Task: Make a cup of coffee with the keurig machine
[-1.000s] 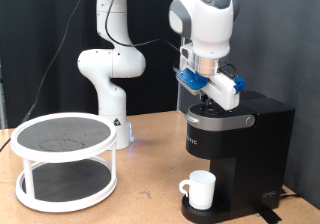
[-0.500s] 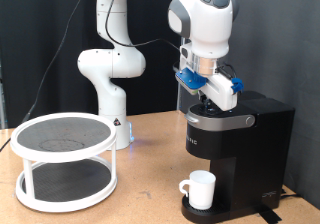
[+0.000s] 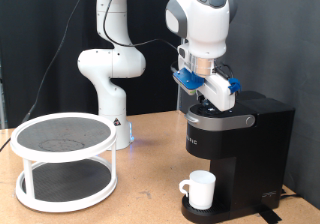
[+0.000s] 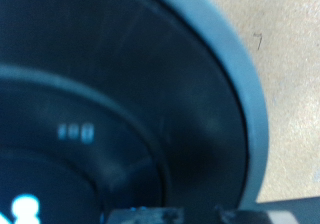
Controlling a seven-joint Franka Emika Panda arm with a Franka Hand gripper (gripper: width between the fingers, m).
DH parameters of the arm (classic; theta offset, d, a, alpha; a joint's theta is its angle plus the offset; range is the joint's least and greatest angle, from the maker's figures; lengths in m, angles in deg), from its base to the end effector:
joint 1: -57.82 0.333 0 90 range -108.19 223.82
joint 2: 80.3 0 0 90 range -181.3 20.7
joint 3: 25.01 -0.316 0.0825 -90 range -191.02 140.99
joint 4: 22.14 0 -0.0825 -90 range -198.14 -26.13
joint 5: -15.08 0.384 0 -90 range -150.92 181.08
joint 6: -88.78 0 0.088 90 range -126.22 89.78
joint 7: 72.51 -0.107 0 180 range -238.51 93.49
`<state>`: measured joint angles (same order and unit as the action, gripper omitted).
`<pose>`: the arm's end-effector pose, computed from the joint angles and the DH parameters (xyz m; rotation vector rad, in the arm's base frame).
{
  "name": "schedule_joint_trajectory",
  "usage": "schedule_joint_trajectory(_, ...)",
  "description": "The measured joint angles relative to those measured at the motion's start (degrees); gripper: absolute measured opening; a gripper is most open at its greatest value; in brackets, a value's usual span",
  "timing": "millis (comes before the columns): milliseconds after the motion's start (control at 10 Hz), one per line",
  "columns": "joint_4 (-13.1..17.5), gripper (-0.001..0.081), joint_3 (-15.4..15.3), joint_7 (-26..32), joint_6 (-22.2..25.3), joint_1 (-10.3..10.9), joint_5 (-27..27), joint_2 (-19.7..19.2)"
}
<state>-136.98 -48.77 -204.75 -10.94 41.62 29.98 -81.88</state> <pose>0.5190 0.0913 0.4261 1.2497 -2.6365 -0.5057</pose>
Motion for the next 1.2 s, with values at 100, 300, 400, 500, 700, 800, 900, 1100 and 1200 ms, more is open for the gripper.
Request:
schedule_joint_trajectory(100, 0.15, 0.0000, 0.09, 2.29, 0.24, -0.30, 2.09, 0.55)
schedule_joint_trajectory(300, 0.31, 0.0000, 0.80, 6.33, 0.45, -0.84, 5.12, 3.27)
schedule_joint_trajectory(400, 0.33, 0.0000, 1.07, 6.43, 0.50, -1.08, 4.71, 4.89)
schedule_joint_trajectory(500, 0.35, 0.0000, 1.36, 6.27, 0.93, -1.31, 4.32, 6.29)
schedule_joint_trajectory(700, 0.62, 0.0000, 1.74, 6.00, 1.97, -1.73, 3.64, 7.45)
schedule_joint_trajectory(800, 0.83, 0.0000, 1.96, 5.92, 1.98, -1.84, 3.28, 7.48)
schedule_joint_trajectory(900, 0.98, 0.0000, 2.12, 5.92, 1.99, -1.89, 3.06, 7.42)
schedule_joint_trajectory(1100, 1.27, 0.0000, 2.10, 5.81, 1.82, -1.90, 2.79, 6.70)
schedule_joint_trajectory(1200, 1.55, 0.0000, 1.96, 5.35, 1.83, -1.88, 2.31, 5.77)
